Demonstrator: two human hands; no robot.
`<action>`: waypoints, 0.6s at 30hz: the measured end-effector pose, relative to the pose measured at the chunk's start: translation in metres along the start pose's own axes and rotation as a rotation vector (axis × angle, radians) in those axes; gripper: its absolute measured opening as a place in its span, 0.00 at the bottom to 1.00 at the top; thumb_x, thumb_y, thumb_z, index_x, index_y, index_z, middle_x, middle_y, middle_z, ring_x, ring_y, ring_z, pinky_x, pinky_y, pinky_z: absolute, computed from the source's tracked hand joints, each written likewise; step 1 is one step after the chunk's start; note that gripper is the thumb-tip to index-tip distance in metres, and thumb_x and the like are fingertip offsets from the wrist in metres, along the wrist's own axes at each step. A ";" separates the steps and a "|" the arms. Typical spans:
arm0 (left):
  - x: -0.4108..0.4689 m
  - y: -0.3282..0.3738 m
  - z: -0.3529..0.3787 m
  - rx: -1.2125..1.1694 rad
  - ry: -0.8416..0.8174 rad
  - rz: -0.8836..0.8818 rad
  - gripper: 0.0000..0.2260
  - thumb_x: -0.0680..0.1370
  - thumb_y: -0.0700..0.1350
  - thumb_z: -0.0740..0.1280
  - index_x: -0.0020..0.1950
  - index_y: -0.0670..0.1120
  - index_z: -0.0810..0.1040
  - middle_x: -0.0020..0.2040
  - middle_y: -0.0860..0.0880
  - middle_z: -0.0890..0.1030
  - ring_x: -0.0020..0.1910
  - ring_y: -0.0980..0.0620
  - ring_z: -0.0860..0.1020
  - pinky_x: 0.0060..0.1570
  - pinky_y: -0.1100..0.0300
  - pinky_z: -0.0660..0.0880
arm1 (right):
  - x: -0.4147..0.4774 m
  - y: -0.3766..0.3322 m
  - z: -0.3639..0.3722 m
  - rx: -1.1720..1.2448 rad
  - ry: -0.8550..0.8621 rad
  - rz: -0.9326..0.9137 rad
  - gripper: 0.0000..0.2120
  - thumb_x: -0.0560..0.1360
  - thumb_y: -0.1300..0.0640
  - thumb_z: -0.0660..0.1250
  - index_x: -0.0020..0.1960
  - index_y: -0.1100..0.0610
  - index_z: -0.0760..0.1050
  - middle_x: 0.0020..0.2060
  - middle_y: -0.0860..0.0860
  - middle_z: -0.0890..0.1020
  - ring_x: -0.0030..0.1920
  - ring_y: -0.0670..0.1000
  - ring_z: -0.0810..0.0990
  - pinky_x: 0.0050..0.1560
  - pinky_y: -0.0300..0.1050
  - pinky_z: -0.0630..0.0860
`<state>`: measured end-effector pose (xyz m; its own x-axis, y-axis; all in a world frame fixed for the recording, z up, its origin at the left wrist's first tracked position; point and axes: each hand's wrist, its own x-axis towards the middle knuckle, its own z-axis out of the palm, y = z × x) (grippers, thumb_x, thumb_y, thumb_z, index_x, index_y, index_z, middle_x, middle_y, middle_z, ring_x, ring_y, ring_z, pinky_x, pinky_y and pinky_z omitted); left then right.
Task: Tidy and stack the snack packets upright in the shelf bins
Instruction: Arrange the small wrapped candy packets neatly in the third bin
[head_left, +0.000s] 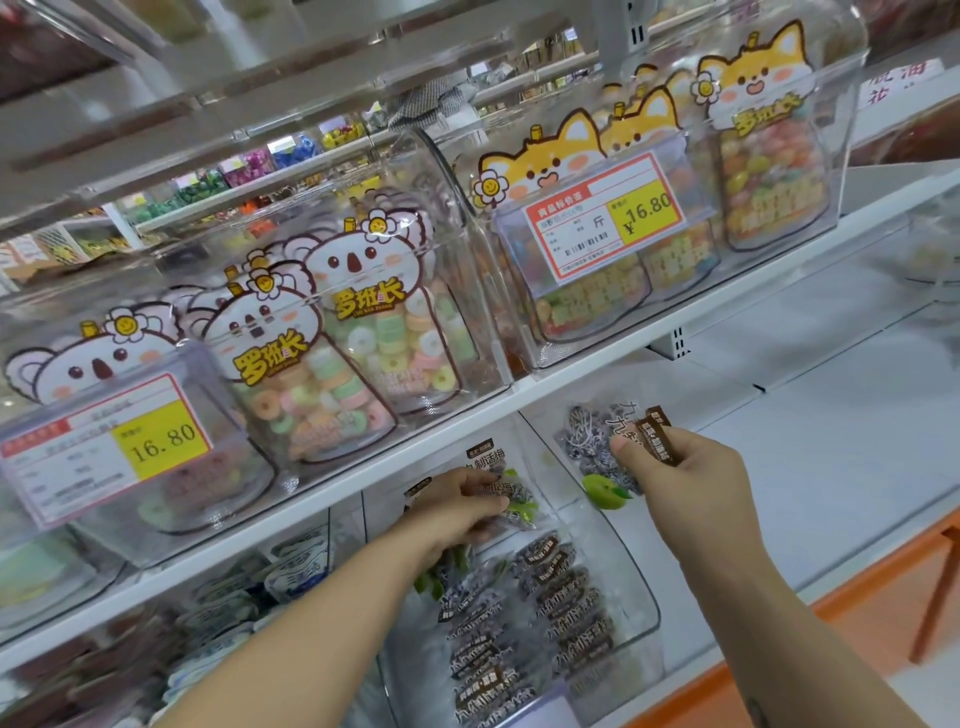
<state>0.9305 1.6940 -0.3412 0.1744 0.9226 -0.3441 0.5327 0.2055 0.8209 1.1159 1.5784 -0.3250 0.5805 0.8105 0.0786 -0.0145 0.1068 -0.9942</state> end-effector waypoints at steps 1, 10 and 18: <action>0.000 0.002 -0.002 -0.072 -0.003 -0.028 0.13 0.74 0.37 0.70 0.57 0.45 0.76 0.44 0.44 0.82 0.37 0.51 0.81 0.38 0.60 0.81 | 0.000 0.000 0.000 -0.001 -0.001 -0.002 0.10 0.72 0.57 0.70 0.37 0.63 0.79 0.28 0.56 0.75 0.31 0.52 0.69 0.36 0.45 0.65; 0.000 0.006 -0.013 -0.338 0.141 -0.205 0.10 0.71 0.39 0.72 0.48 0.36 0.78 0.43 0.38 0.82 0.37 0.45 0.81 0.27 0.58 0.80 | -0.001 -0.004 -0.002 -0.004 -0.010 0.007 0.10 0.72 0.57 0.70 0.36 0.62 0.79 0.27 0.55 0.74 0.30 0.51 0.69 0.33 0.44 0.64; 0.012 0.004 0.014 -0.298 0.364 0.052 0.25 0.72 0.41 0.73 0.66 0.48 0.69 0.59 0.43 0.77 0.51 0.45 0.79 0.56 0.52 0.76 | -0.001 -0.006 0.000 -0.018 0.005 0.020 0.08 0.72 0.57 0.71 0.37 0.61 0.80 0.34 0.64 0.80 0.32 0.52 0.72 0.35 0.44 0.67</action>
<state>0.9460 1.7008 -0.3484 -0.1351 0.9777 -0.1608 0.2611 0.1917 0.9461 1.1156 1.5767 -0.3196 0.5846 0.8092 0.0582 -0.0119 0.0803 -0.9967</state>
